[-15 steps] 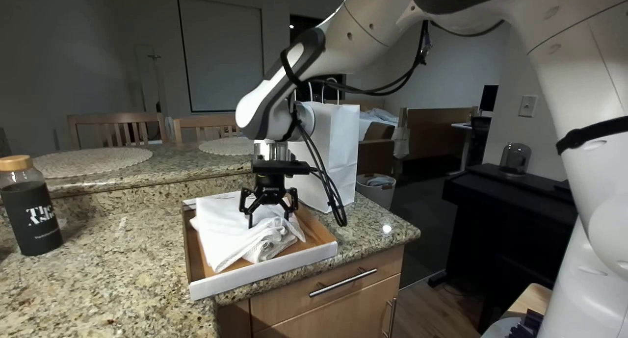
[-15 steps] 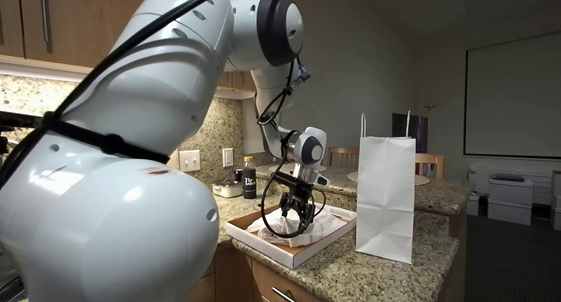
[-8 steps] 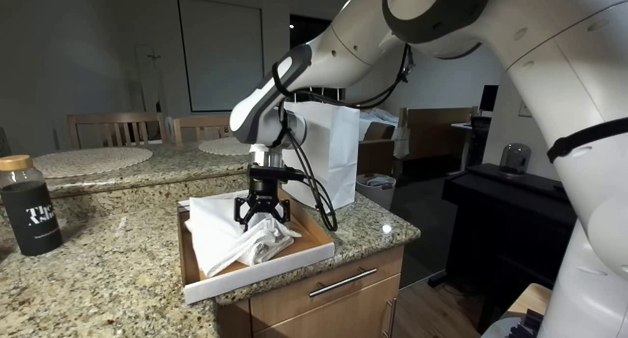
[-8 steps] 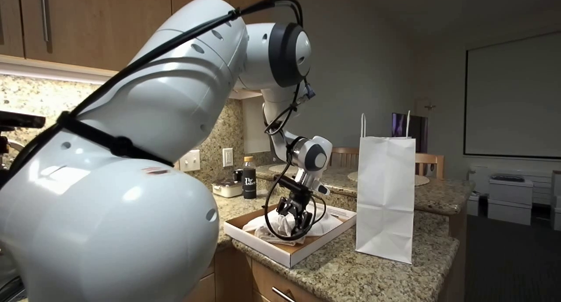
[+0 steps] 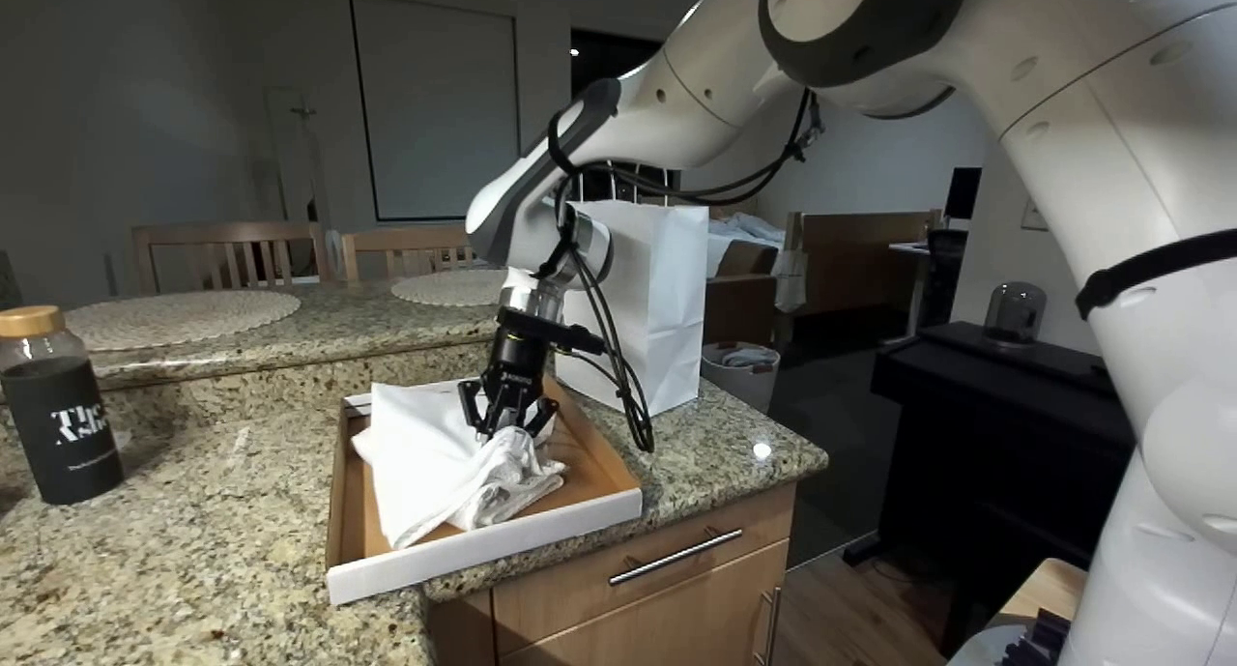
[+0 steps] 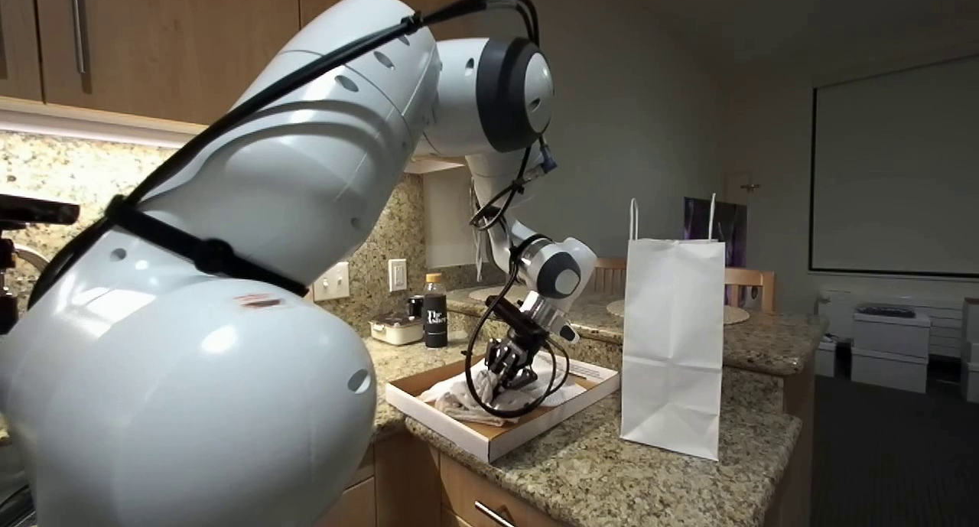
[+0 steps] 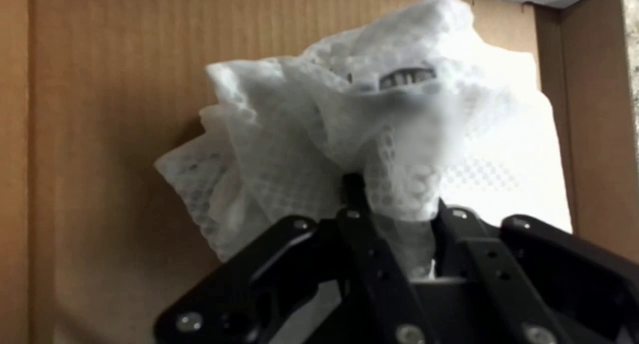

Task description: Put the towel in the bag

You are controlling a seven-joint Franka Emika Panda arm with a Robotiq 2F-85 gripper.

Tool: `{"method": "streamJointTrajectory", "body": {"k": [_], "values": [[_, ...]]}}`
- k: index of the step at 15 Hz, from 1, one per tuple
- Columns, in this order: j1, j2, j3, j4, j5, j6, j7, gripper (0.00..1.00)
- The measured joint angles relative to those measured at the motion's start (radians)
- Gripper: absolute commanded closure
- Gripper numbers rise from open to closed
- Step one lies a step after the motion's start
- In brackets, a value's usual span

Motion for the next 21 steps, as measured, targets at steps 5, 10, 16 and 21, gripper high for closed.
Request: {"method": "streamJointTrajectory", "body": {"k": [5,10,16,21], "values": [[-0.027,-0.016,0.020,-0.003,0.067,-0.024,-0.119,0.91],[-0.026,-0.130,0.027,-0.054,0.079,-0.023,-0.158,0.91],[-0.009,-0.374,0.026,-0.168,0.078,-0.022,-0.158,0.92],[0.018,-0.573,0.011,-0.226,0.037,-0.025,-0.150,0.92]]}}
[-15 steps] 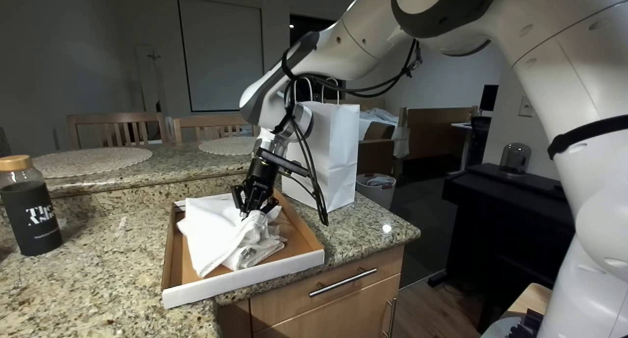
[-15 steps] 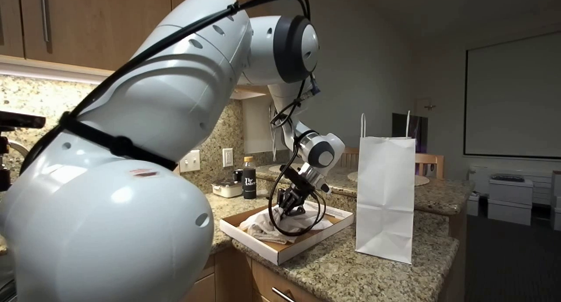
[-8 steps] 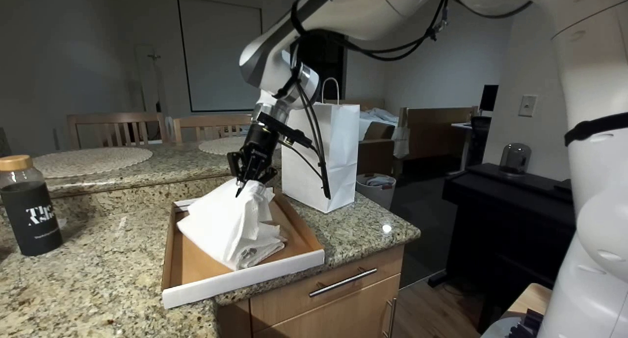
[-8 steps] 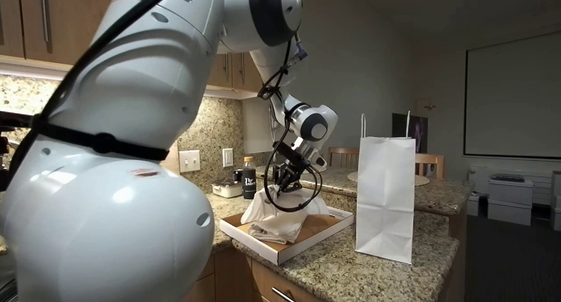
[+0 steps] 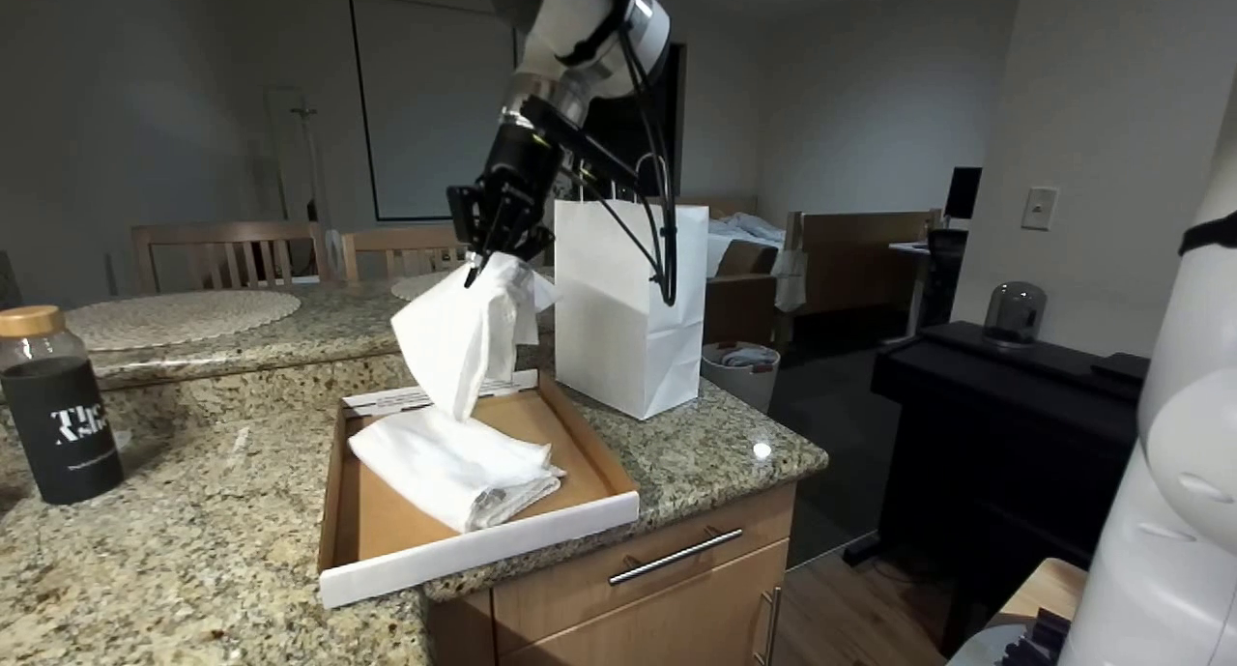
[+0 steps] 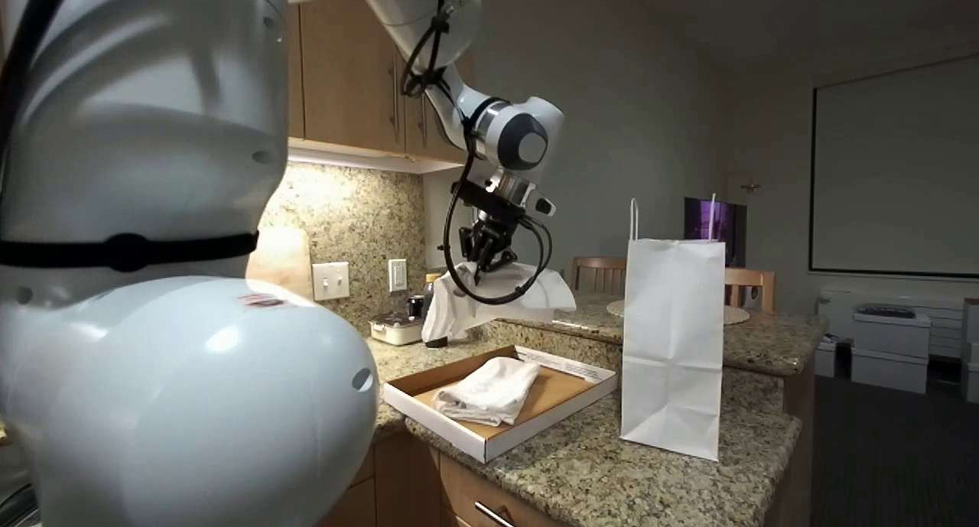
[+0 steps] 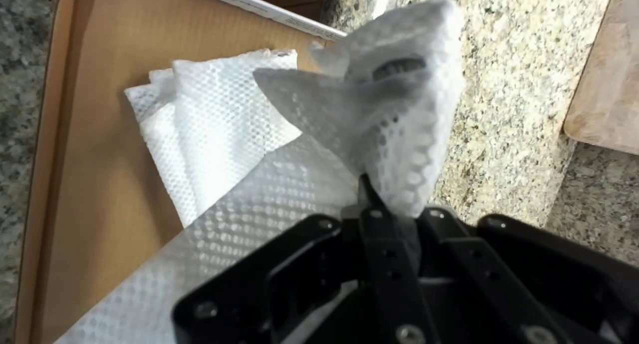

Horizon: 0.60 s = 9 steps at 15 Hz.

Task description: Put the towel in the bag

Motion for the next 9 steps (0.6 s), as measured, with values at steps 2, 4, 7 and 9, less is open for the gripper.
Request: {"method": "streamJointTrajectory", "body": {"k": [2,4,7,9], "values": [[0.013,-0.072,-0.005,-0.001,-0.069,-0.014,0.039,0.92],[0.025,-0.141,-0.006,0.007,-0.160,-0.055,0.111,0.92],[0.038,-0.231,-0.001,0.053,-0.299,-0.173,0.243,0.92],[0.038,-0.271,0.003,0.112,-0.378,-0.288,0.330,0.92]]}}
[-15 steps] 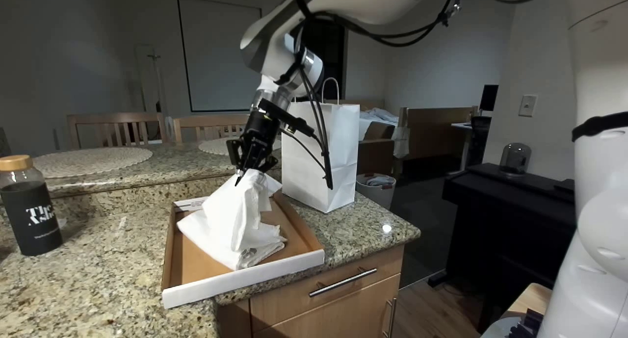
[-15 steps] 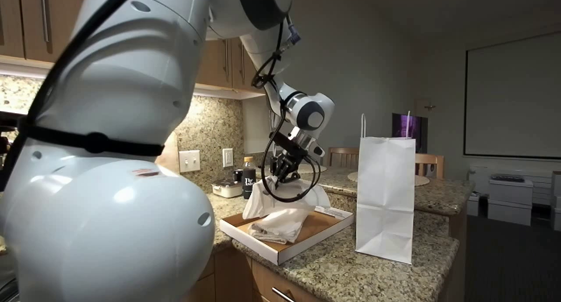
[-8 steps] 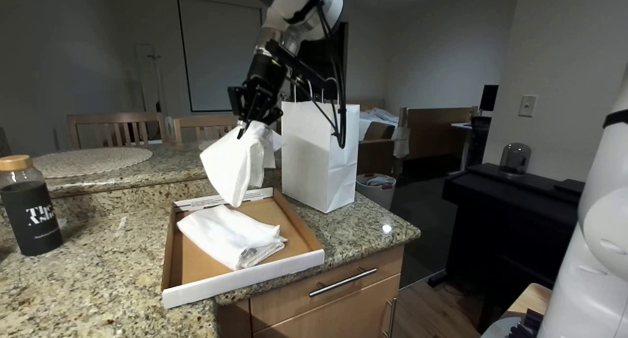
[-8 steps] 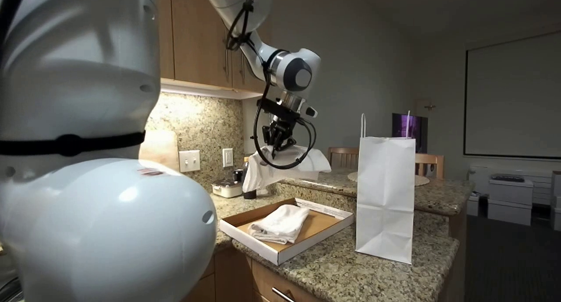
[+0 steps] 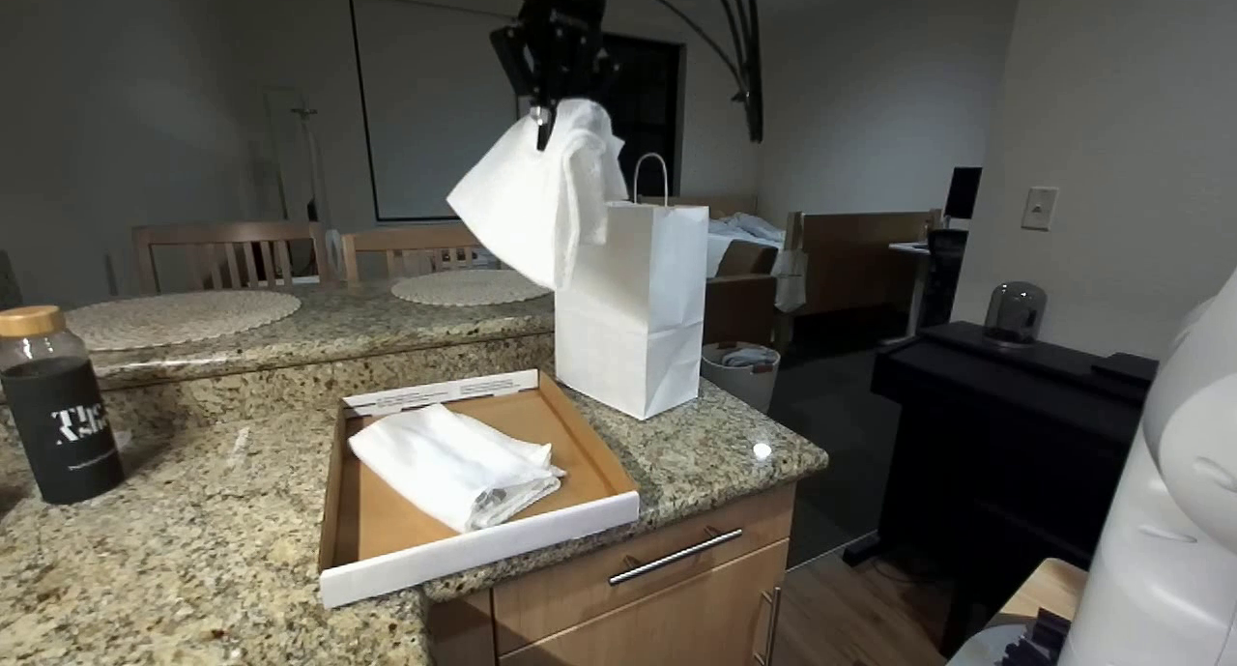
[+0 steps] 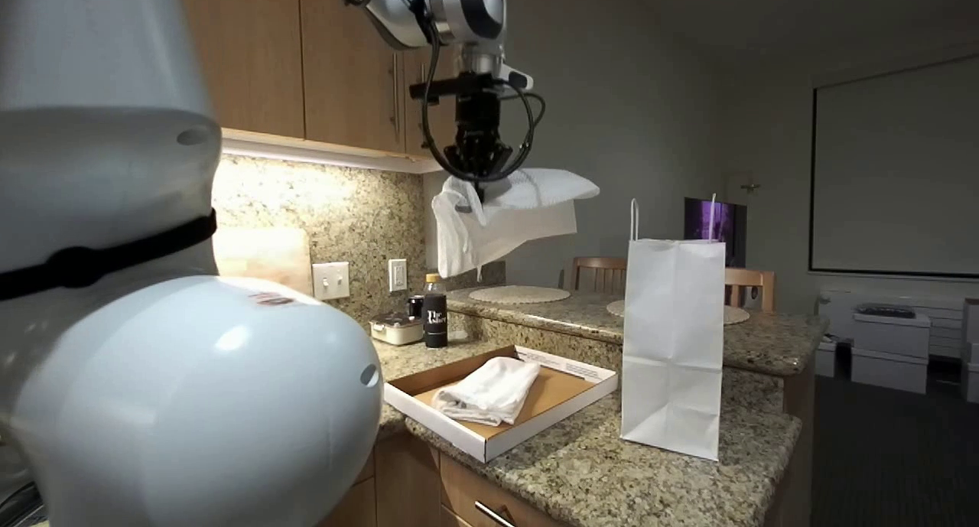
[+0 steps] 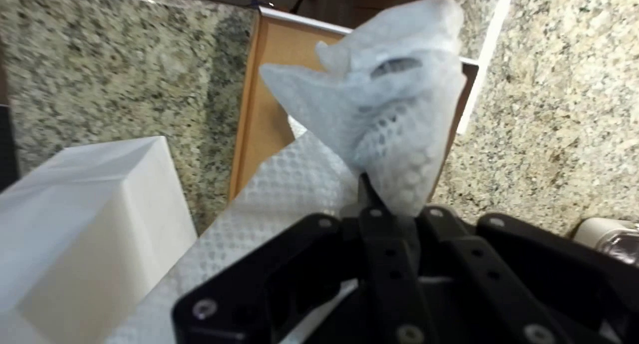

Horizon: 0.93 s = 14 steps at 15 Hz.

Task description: Put the towel in the bag

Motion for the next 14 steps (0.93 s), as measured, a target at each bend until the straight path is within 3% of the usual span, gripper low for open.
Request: {"method": "streamJointTrajectory", "body": {"k": [7,14], "values": [[-0.054,-0.022,-0.025,0.299,-0.142,-0.364,0.200,0.92],[-0.068,-0.042,-0.035,0.341,-0.144,-0.377,0.205,0.92]]}}
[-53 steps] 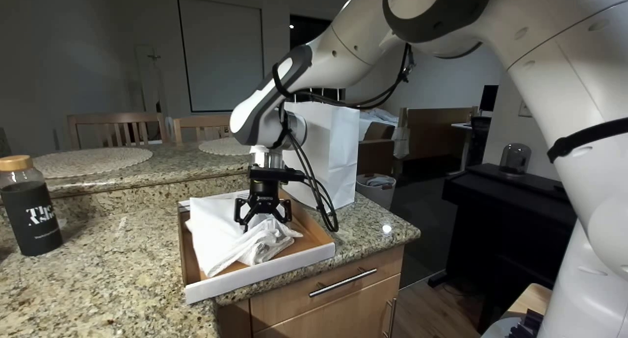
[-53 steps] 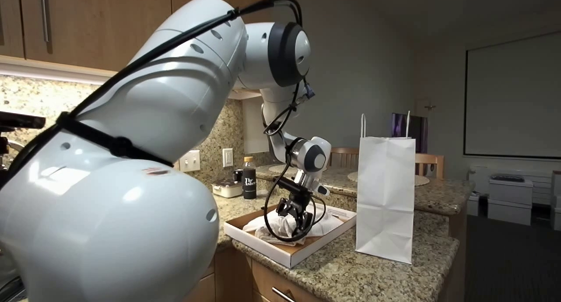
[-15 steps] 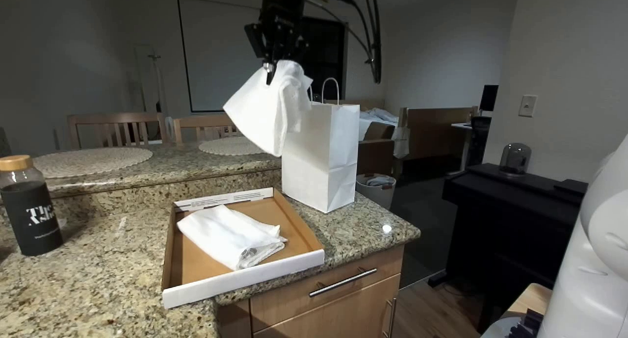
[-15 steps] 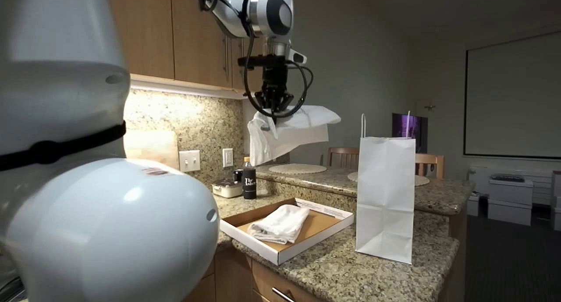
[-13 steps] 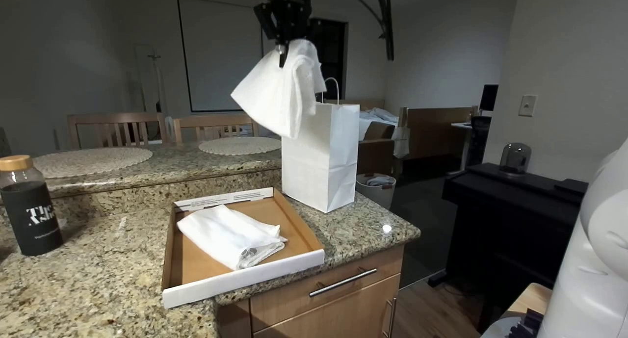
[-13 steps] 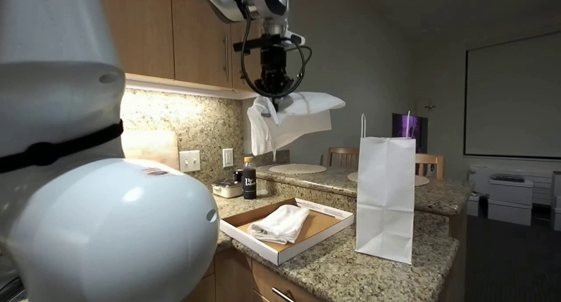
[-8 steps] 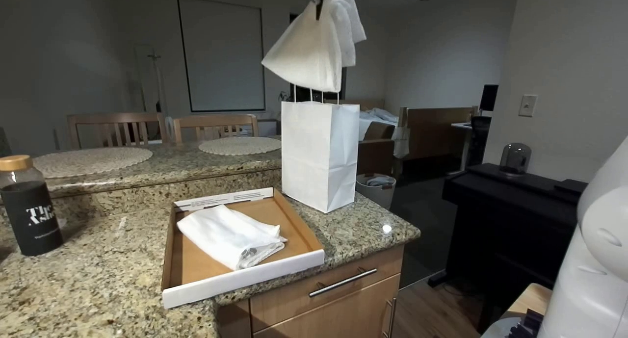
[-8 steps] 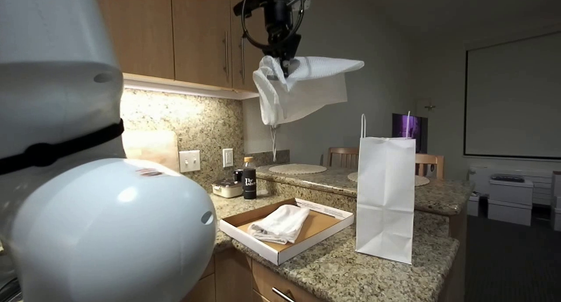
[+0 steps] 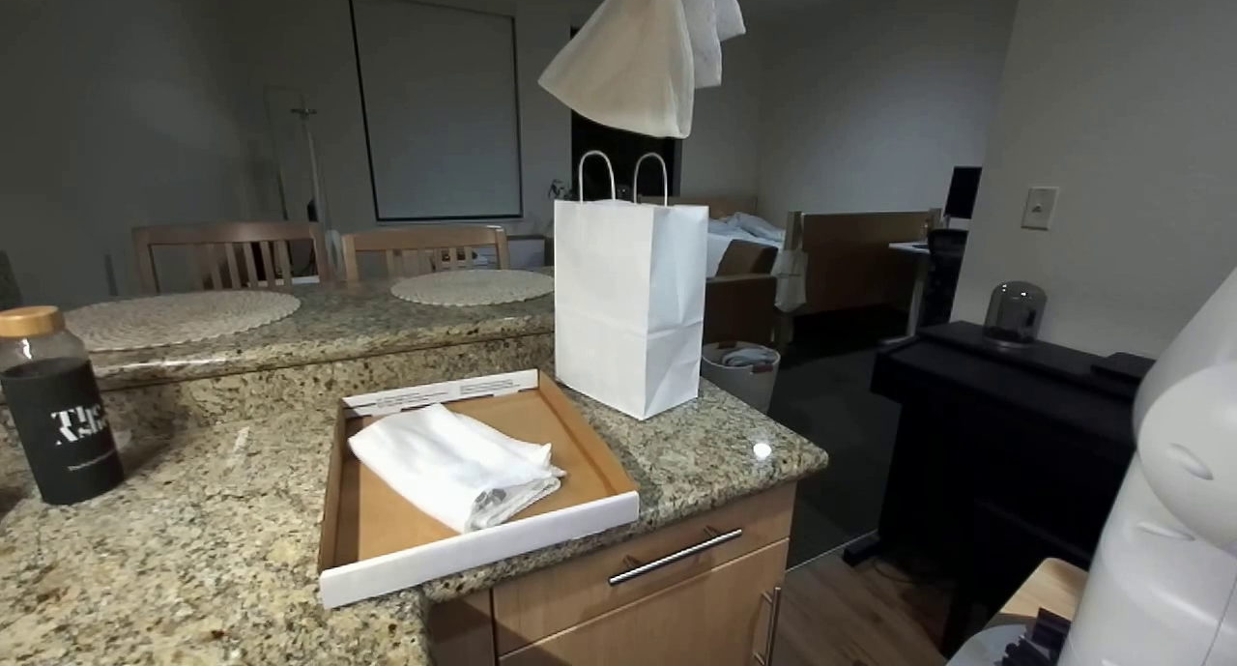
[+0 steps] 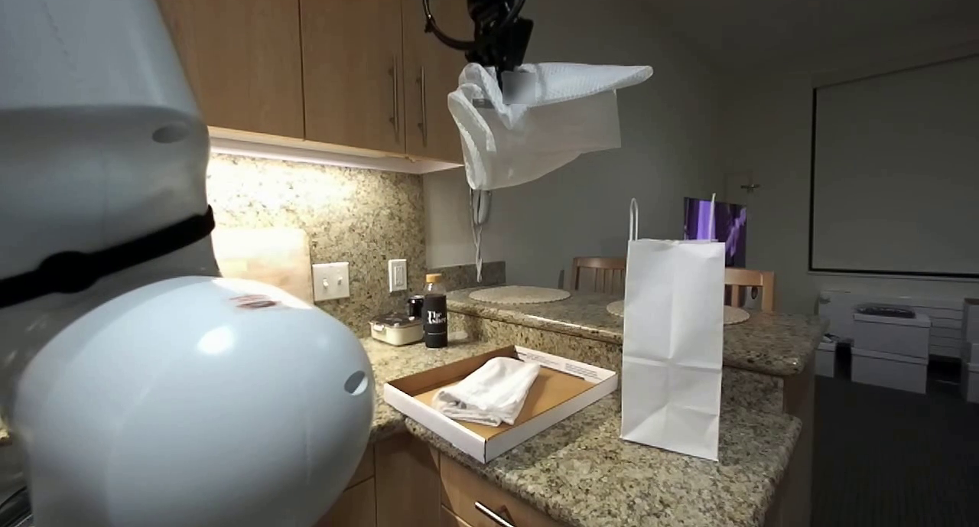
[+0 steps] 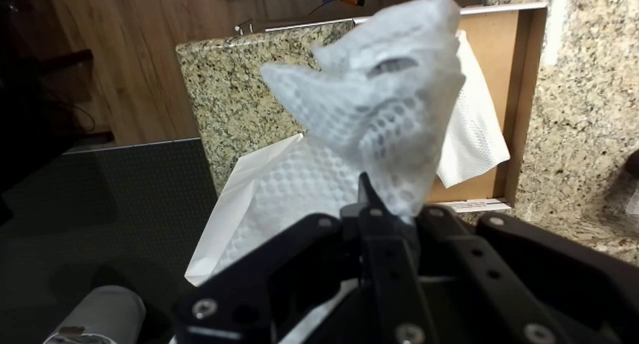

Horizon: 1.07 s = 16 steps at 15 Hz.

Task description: Put the towel in the bag

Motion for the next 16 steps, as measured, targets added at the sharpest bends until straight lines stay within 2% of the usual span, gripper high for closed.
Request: {"method": "streamJointTrajectory", "body": {"k": [4,10,13,16], "values": [[-0.009,0.029,-0.022,0.044,0.000,0.000,0.000,0.92],[-0.062,0.134,-0.126,0.208,0.025,0.003,0.008,0.93],[-0.082,0.196,-0.159,0.242,0.024,0.032,0.069,0.93],[-0.099,0.282,-0.198,0.325,0.024,0.022,0.101,0.93]]}}
